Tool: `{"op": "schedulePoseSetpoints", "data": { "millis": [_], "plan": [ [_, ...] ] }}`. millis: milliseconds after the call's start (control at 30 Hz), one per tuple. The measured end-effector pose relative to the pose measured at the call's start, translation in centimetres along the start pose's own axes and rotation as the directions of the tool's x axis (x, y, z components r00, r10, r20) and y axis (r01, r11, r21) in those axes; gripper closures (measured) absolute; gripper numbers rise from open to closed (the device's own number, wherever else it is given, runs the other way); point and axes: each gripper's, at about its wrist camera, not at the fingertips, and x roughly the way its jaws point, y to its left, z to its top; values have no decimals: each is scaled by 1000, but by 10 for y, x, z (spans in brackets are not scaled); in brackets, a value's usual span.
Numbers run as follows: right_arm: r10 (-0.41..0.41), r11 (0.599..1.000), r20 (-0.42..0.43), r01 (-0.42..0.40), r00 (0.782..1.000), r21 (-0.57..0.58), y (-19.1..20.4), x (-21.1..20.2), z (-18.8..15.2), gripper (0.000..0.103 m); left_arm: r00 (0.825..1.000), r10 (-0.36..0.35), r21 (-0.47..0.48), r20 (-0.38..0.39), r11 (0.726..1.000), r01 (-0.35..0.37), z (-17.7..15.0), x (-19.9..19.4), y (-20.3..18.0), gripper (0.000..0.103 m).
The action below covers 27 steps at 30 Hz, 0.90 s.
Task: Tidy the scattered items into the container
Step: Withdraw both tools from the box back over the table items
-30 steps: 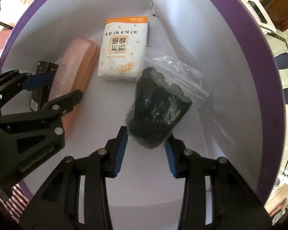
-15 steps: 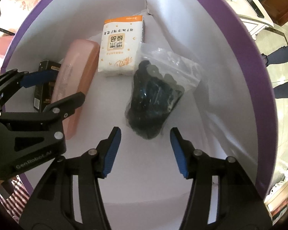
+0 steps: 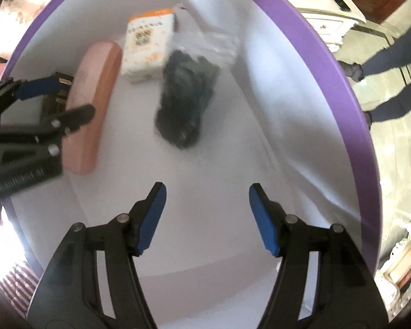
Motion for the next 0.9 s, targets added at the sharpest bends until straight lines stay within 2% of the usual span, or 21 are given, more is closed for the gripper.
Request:
{"op": "schedulePoseSetpoints", "data": {
  "millis": [100, 267, 400, 500, 600, 700, 767, 833, 900],
  "plan": [
    [9, 1000, 2, -9, 1000, 11, -11, -3, -11, 37, 998, 62, 38, 27, 997, -63, -5, -3, 4, 27],
    [13, 1000, 40, -14, 999, 22, -18, -21, -16, 37, 996, -75, 23, 47, 997, 74, -14, -14, 21, 24],
    [28, 998, 74, -31, 997, 45, -26, -37, -17, 37, 987, -123, 38, 99, 992, 120, -24, -31, 25, 21],
    [44, 996, 100, -52, 994, 79, -4, -33, -11, 37, 975, -183, 41, 127, 983, 179, -13, -72, 22, 21],
    [66, 989, 136, -83, 988, 122, 46, -17, -23, 36, 951, -256, 31, 172, 967, 255, -22, -94, 27, 21],
    [80, 981, 171, -108, 982, 163, 68, -32, -39, 36, 921, -324, 8, 219, 944, 330, -11, -112, 16, 20],
    [85, 974, 198, -123, 977, 191, 88, -36, -56, 36, 899, -355, -15, 255, 929, 371, -5, -116, 41, 18],
    [80, 970, 227, -128, 971, 206, 104, -44, -57, 36, 882, -375, -45, 285, 914, 403, -9, -119, 57, 16],
    [73, 969, 258, -129, 963, 210, 121, -57, -57, 36, 871, -382, -87, 308, 901, 426, -21, -132, 74, 14]
  ]
}}
